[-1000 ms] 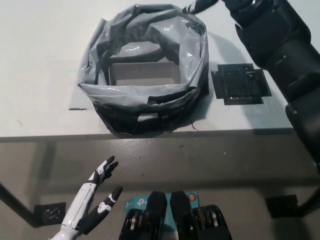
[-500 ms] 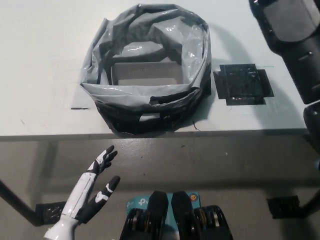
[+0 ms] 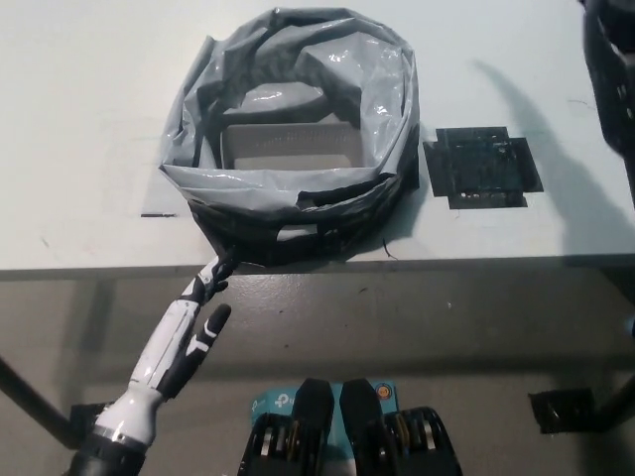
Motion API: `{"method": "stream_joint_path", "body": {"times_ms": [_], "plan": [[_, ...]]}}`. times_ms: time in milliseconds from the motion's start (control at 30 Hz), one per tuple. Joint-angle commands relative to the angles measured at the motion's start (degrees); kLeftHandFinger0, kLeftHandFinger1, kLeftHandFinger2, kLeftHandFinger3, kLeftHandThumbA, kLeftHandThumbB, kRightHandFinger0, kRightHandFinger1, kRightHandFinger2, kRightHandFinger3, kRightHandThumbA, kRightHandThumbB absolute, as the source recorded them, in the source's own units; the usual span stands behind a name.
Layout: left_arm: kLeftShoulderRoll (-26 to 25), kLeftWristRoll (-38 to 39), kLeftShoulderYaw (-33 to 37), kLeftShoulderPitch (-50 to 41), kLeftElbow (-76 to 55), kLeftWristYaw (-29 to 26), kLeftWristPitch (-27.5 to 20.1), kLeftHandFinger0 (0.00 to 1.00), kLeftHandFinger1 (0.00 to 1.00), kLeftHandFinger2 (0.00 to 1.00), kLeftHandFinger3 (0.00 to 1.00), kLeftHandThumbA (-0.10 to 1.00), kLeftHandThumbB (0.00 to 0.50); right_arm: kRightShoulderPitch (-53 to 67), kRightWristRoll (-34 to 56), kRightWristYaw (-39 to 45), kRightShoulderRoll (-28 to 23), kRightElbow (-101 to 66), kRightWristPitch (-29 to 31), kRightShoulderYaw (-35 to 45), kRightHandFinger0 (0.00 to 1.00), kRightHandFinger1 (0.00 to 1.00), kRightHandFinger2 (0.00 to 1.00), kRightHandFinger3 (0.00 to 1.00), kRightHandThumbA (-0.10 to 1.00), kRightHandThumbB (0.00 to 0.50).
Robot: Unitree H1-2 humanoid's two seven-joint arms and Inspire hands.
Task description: Use the right hand to pick up a small rectangular container and put it into a plastic bag and lift the bag
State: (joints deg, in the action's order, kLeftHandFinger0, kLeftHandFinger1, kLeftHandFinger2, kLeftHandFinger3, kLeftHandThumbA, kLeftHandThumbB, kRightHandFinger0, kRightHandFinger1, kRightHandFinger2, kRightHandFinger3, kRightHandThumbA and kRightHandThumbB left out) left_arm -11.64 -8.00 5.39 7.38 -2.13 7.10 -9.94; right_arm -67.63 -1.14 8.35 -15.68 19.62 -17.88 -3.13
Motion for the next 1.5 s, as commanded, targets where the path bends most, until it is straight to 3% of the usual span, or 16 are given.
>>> {"method": "stream_joint_path", "body": {"times_ms": [0, 233, 300, 367, 500, 667, 733, 900, 1000, 1067, 1100, 1133, 1233, 1367, 1467], "plan": [[-1.33, -0.47, -1.84, 10.27, 1.27, -0.56, 0.04, 1.00, 1.00, 1.00, 1.00, 1.00, 0.194, 4.31, 17.22, -4.17, -13.66, -60.56, -9.05, 22.80, 1.00, 1.00, 1.00, 1.00, 1.00, 0.390], [-1.20, -0.63, -1.20, 7.67, -1.02, 0.14, 2.01, 1.00, 1.00, 1.00, 1.00, 0.98, 0.197, 16.28, 18.75, -8.56, -11.12, -72.62, -8.70, 25.55, 1.00, 1.00, 1.00, 1.00, 1.00, 0.381], [-1.15, 0.06, -1.16, 6.57, -1.39, 0.48, 2.46, 1.00, 1.00, 1.00, 1.00, 0.94, 0.190, 21.89, 18.49, -9.21, -9.60, -73.99, -4.62, 24.70, 1.00, 1.00, 1.00, 1.00, 1.00, 0.386], [-1.28, -0.49, -0.72, 5.39, -0.94, 0.53, 1.56, 1.00, 1.00, 1.00, 1.00, 0.98, 0.212, 31.16, 14.56, -8.74, -6.04, -74.05, 4.74, 21.55, 1.00, 1.00, 1.00, 1.00, 1.00, 0.440], [-0.76, -0.30, 0.10, 2.48, -0.85, 0.84, 1.16, 1.00, 1.00, 1.00, 1.00, 0.96, 0.208, 39.38, 7.40, -7.10, -2.12, -74.05, 9.63, 18.04, 1.00, 1.00, 1.00, 1.00, 1.00, 0.454], [-0.64, -0.47, 0.55, -0.56, -0.63, 0.73, 0.33, 1.00, 1.00, 1.00, 1.00, 0.91, 0.212, 47.59, 4.01, -6.47, 1.39, -74.05, 11.12, 15.73, 1.00, 1.00, 1.00, 1.00, 1.00, 0.388], [-0.77, -0.40, 0.55, -1.38, -0.93, 0.78, 0.51, 1.00, 1.00, 1.00, 1.00, 0.91, 0.213, 49.05, 4.28, -6.52, 2.06, -74.05, 11.76, 15.26, 1.00, 1.00, 1.00, 1.00, 1.00, 0.387], [-1.42, -0.93, 1.00, -6.40, -2.21, 1.01, 0.18, 1.00, 1.00, 1.00, 1.00, 0.88, 0.223, 61.55, -0.74, -6.48, 10.14, -69.09, 24.54, 8.93, 1.00, 1.00, 1.00, 1.00, 1.00, 0.361], [-1.60, -0.72, 1.09, -7.68, -1.98, 1.14, -0.56, 1.00, 1.00, 1.00, 1.00, 0.88, 0.223, 66.14, -1.21, -5.59, 12.21, -66.47, 27.43, 6.02, 1.00, 1.00, 1.00, 1.00, 1.00, 0.380], [-1.84, -0.45, 1.02, -8.93, -1.73, 1.21, -1.25, 1.00, 1.00, 1.00, 1.00, 0.88, 0.228, 70.37, -3.77, -4.76, 13.36, -62.23, 30.67, 3.32, 1.00, 1.00, 1.00, 1.00, 1.00, 0.333], [-1.89, -0.43, 0.99, -9.15, -1.79, 1.21, -1.31, 1.00, 1.00, 1.00, 1.00, 0.88, 0.228, 71.11, -4.22, -4.68, 13.67, -61.02, 31.37, 2.86, 1.00, 1.00, 1.00, 1.00, 1.00, 0.333], [-2.03, -0.34, 0.89, -9.65, -1.73, 1.20, -1.68, 1.00, 1.00, 1.00, 1.00, 0.88, 0.225, 72.37, -6.90, -5.74, 14.62, -55.95, 33.95, 1.75, 1.00, 1.00, 1.00, 1.00, 1.00, 0.279], [-1.79, -0.28, 1.05, -10.78, -1.25, 1.08, -2.57, 1.00, 1.00, 1.00, 1.00, 0.87, 0.218, 74.41, -11.52, -8.37, 14.74, -46.39, 37.67, 1.73, 1.00, 1.00, 1.00, 1.00, 1.00, 0.242], [-1.67, -0.54, 1.26, -11.92, -0.69, 0.89, -3.68, 1.00, 1.00, 1.00, 1.00, 0.87, 0.212, 74.59, -12.31, -9.31, 13.11, -33.71, 40.25, 1.54, 1.00, 1.00, 1.00, 1.00, 1.00, 0.271], [-1.72, -0.69, 1.23, -11.22, -0.43, 0.94, -3.49, 1.00, 1.00, 1.00, 1.00, 0.87, 0.217, 73.54, -11.27, -8.96, 12.57, -29.10, 40.63, 1.67, 1.00, 1.00, 1.00, 1.00, 1.00, 0.263]]}}
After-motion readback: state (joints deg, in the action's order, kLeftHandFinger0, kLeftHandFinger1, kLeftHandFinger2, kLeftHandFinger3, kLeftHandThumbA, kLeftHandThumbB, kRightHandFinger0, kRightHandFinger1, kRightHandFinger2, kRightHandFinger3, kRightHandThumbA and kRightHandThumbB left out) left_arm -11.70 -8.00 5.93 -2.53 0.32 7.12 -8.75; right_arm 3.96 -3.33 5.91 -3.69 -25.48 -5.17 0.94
